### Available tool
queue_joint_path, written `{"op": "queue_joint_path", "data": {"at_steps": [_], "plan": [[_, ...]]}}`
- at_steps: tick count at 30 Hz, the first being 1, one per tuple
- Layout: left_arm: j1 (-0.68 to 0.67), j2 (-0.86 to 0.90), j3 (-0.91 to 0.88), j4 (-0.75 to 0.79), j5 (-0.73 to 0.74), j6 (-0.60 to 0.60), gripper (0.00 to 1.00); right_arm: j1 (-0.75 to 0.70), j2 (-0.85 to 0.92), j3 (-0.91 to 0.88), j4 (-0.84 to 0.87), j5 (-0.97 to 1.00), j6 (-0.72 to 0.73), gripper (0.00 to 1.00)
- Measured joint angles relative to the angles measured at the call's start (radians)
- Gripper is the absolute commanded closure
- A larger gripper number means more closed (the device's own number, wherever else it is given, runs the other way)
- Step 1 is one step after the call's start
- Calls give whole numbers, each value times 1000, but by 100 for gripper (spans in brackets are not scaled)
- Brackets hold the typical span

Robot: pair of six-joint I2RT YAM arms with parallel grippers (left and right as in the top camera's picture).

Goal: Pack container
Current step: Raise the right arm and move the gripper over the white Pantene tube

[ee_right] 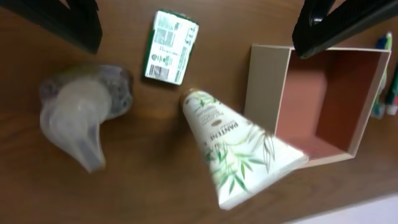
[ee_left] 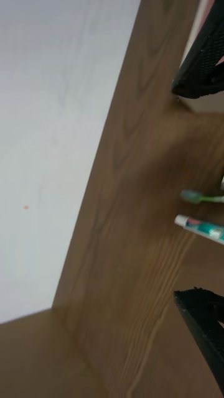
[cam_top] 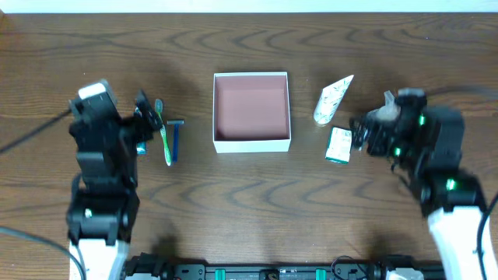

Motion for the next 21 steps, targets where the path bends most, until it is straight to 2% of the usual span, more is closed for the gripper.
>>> {"op": "queue_joint_path", "data": {"at_steps": [4,7,12,21], "plan": [[63,95,87,-53,-1,16,2,0,151,211,-121,-1,-37,1],[125,150,135,-109,0,25,2,0,205,294,-132,-2,-51,1],[211,194,150,-156,16,28,2,0,214,316,-159,-8,-58,1],[216,197,150,-161,28,29,2,3,222,321,-164,-69,-57,1]]}}
